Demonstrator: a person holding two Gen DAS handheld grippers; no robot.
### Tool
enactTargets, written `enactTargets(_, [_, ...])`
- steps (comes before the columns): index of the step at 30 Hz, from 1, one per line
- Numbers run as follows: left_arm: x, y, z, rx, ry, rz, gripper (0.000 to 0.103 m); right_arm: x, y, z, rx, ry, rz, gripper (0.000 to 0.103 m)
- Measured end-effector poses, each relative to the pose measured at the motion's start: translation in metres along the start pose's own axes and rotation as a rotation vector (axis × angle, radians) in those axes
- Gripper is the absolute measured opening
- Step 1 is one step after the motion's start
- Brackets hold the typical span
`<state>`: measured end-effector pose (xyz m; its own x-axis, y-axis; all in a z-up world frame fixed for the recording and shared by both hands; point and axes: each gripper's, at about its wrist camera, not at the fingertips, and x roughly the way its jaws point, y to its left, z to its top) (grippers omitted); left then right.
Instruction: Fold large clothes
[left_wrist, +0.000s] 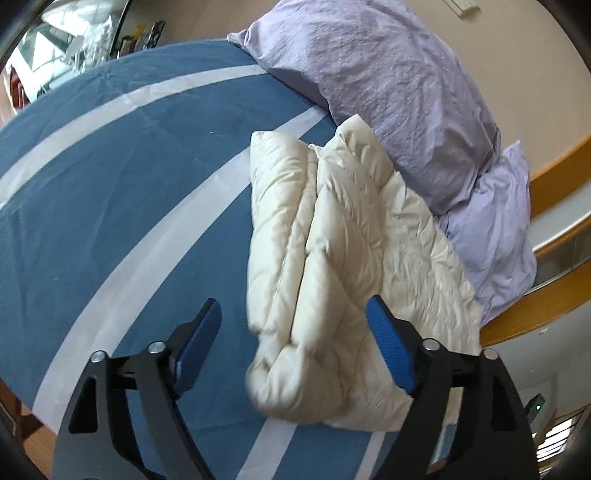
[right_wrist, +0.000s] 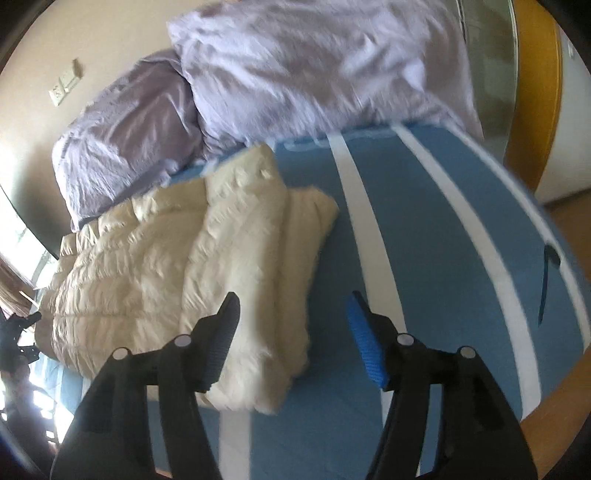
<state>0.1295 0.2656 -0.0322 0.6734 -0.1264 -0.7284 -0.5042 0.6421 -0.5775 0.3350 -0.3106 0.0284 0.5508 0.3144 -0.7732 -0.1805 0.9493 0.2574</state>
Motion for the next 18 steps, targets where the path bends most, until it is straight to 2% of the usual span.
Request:
enactTargets(4, [0.012,-0.007,0.008,0.009,0.006,0.030,0.087,0.007,0.040,0.008,-0.096,-0.028,0.023,0.064])
enactTargets(10, [0.030,-0.018,0.018,0.024,0.020,0.063,0.088,0.036,0.095,-0.002,-0.249,-0.012,-0.002,0.064])
enactTargets(18, [0.043,-0.019,0.020,0.009,0.023,0.054,0.088,0.063,0.109,-0.016,-0.279,0.016,-0.039,0.066])
